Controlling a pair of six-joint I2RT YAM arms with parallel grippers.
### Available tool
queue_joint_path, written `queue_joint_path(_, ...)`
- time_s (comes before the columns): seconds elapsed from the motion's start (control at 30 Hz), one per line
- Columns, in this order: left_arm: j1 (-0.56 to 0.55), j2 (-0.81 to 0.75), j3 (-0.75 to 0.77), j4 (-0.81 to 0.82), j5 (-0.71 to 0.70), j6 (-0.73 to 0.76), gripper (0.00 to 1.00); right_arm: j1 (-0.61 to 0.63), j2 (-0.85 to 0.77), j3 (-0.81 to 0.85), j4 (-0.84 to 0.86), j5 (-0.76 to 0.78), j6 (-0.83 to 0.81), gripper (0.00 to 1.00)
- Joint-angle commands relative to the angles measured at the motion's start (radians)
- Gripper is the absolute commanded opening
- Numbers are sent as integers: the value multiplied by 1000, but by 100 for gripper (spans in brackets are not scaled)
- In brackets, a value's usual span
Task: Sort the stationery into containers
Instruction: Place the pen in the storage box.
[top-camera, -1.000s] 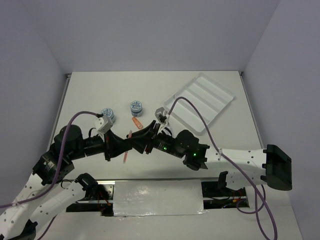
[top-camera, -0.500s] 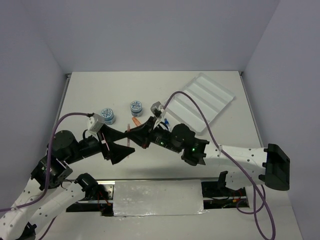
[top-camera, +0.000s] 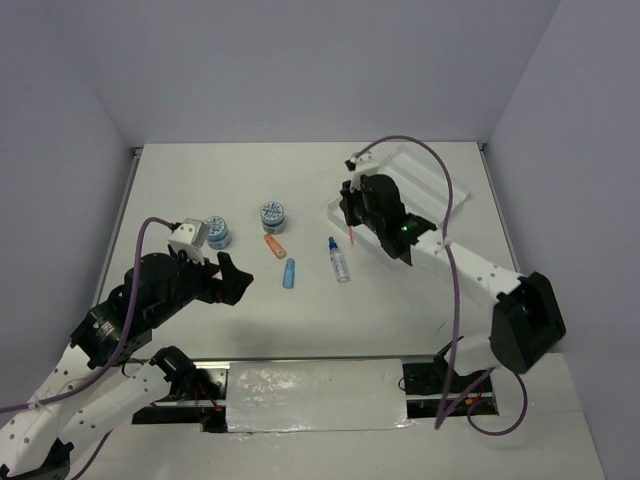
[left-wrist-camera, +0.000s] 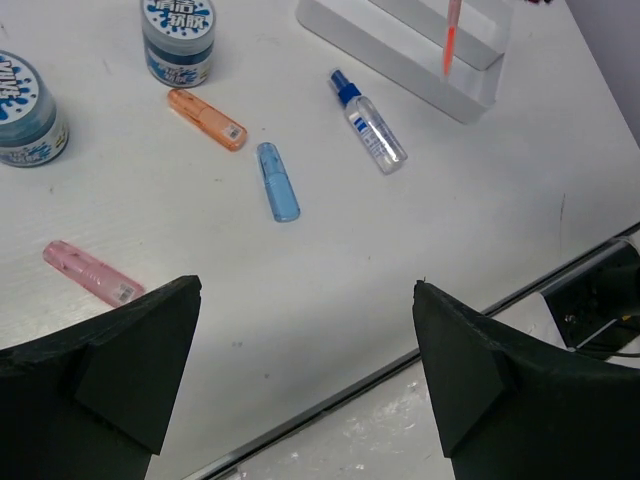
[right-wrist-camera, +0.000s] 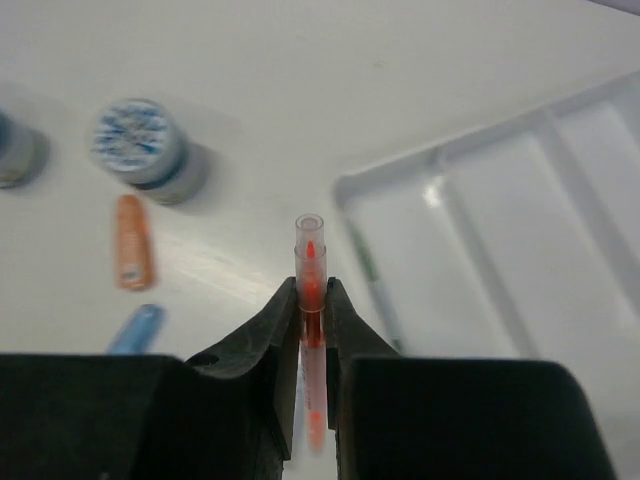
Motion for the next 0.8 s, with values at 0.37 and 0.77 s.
queue_joint_path(0.37, -5, -1, -11, 36, -10, -3, 99, -155, 404, 299, -294, 162, -349, 6)
queue_joint_path(0.77, -5, -21, -14, 49, 18, 7, 99, -155, 363, 307, -317, 76, -247, 59)
